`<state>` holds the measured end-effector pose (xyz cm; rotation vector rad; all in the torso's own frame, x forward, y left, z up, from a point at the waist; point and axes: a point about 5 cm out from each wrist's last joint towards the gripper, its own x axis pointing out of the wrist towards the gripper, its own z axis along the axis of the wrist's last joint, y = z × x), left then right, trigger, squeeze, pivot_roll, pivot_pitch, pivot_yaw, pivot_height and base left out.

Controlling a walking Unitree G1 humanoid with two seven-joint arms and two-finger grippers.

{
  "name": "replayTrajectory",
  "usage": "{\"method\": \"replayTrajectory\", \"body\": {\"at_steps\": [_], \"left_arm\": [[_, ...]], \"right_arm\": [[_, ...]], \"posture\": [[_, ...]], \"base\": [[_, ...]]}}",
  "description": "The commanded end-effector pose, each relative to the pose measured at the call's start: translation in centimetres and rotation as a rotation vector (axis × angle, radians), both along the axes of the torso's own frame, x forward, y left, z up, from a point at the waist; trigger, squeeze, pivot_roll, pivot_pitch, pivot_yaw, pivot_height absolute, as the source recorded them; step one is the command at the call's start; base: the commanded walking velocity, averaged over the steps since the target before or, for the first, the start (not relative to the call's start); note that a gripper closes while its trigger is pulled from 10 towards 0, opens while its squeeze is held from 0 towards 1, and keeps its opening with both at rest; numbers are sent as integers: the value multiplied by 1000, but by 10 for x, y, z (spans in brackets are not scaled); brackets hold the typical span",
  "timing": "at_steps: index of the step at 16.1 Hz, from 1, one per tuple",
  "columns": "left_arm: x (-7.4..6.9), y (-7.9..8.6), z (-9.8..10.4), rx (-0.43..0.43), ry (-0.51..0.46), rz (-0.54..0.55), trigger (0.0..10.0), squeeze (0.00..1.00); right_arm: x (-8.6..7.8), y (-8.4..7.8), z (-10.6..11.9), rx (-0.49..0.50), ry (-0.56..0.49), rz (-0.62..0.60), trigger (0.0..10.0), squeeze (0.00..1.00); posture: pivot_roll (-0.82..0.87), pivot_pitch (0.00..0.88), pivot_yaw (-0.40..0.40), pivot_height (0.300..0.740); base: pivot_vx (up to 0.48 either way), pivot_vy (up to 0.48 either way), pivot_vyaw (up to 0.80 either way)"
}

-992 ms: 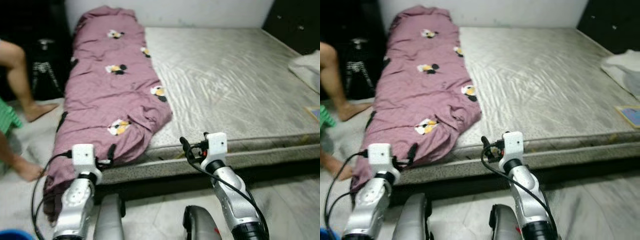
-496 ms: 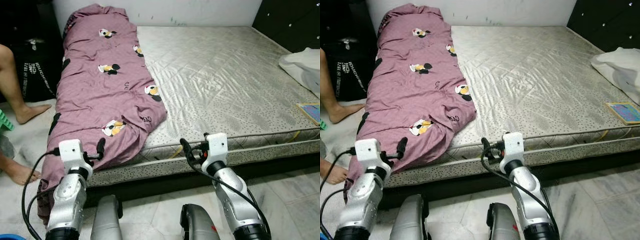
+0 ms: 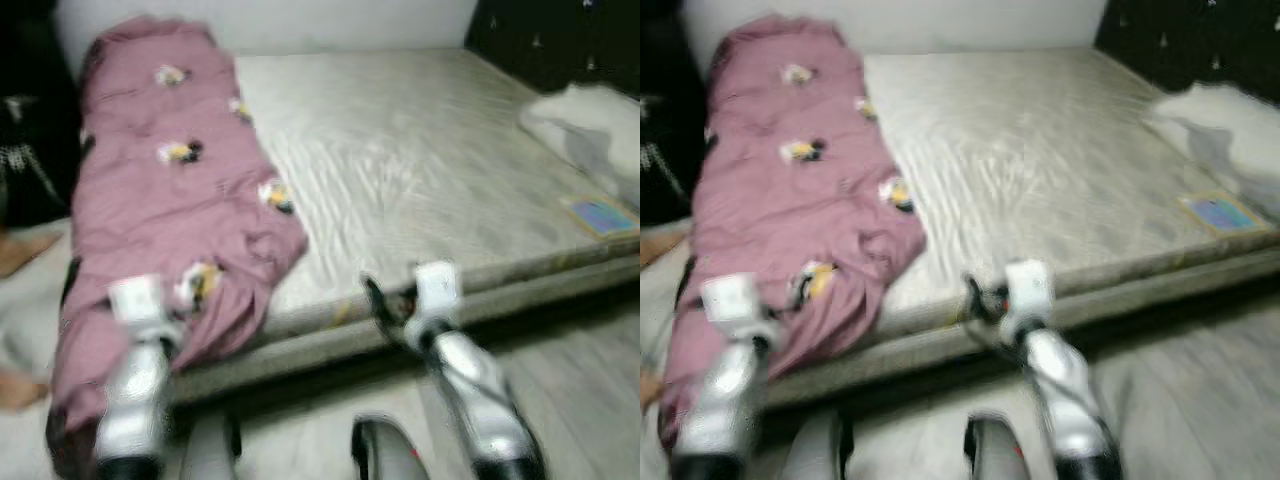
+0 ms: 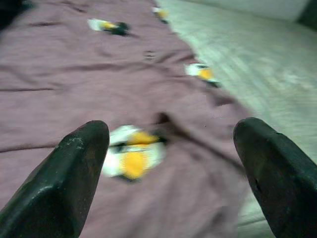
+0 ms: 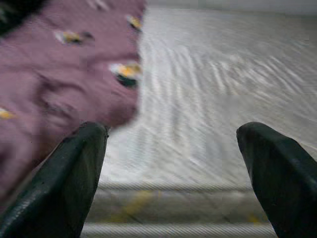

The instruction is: Clean up the room

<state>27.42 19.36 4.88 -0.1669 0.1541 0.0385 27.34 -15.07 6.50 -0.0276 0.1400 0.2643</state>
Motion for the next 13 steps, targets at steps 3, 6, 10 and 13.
{"method": "replayTrajectory", "body": {"at_steps": [3, 6, 10, 13], "left_arm": [[-4, 13, -5, 16, 30, 40, 10000, 0], [-3, 13, -8, 3, 56, 70, 10000, 0], [-3, 16, -8, 6, 59, 77, 10000, 0], [6, 50, -5, -46, 117, 199, 10000, 0]], "right_arm": [[7, 7, 8, 12, -25, 17, 10000, 0], [1, 2, 8, 1, -16, 13, 10000, 0], [-4, -1, 9, -3, -9, 9, 10000, 0], [-55, -43, 10, -55, 75, -88, 10000, 0]], "posture": [[-68, 0, -64, 609], [-81, 13, -77, 609], [-88, 29, -83, 609], [-193, 196, -108, 609]], "base": [[200, 0, 0], [0, 0, 0], [0, 0, 0], [0, 0, 0]]}}
